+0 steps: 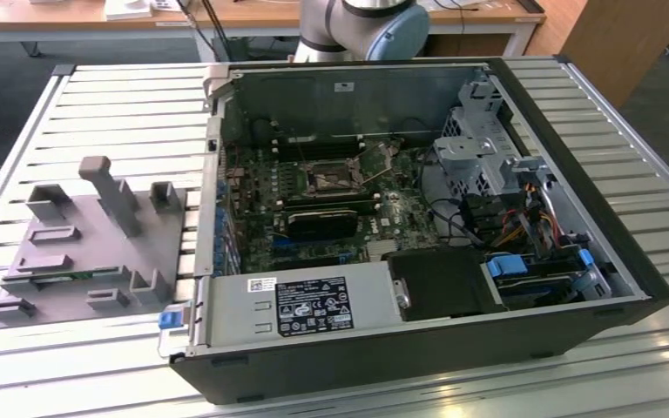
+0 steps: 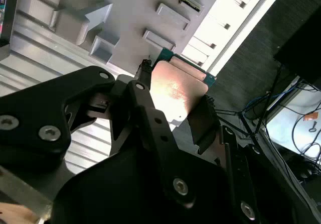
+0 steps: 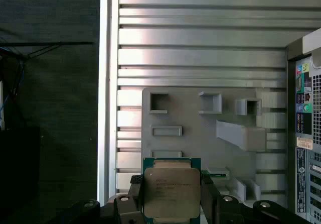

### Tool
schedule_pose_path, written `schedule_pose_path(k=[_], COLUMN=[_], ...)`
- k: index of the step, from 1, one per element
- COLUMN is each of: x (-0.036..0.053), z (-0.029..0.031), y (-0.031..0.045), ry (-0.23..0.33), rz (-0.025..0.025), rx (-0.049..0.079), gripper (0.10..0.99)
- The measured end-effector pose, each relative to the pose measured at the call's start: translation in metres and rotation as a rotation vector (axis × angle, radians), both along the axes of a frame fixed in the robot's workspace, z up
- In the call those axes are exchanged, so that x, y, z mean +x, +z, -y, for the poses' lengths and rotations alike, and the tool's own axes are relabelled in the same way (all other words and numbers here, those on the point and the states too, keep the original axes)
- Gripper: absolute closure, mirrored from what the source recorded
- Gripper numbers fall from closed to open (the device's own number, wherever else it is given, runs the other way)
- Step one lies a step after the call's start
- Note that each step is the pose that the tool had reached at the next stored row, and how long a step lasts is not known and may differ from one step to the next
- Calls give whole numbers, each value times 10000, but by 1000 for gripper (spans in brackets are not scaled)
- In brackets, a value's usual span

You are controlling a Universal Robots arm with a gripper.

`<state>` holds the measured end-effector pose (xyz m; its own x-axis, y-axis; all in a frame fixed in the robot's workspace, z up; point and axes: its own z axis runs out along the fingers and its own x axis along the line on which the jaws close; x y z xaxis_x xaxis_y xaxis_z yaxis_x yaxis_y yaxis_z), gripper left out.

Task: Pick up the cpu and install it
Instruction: 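Pick up the cpu and move it towards the insertion slot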

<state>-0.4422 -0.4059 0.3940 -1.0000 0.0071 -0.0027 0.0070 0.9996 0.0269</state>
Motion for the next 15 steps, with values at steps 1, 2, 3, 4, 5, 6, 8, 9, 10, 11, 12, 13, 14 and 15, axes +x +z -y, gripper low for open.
schedule_pose_path(k=[1,2,3,4,5,6,8,9,10,11,12,13,14,15], x=[0,0,0,0,0,0,0,0,0,0,0,0,0,0], z=[0,0,0,0,0,0,0,0,0,0,0,0,0,0], y=[-18,-36,-54,-72,-90,-107,-145,-164,-181,-200,-217,-235,-253,-271], ry=[0,0,-1,-1,1,0,0,0,0,-1,0,0,0,0], rz=[0,1,1,0,0,-1,0,1,0,0,0,0,0,0], rx=[0,-1,-1,-1,-1,-2,-1,0,-1,-1,-1,-1,-1,-1], gripper=[545,545,545,545,545,545,545,545,545,545,545,545,545,545])
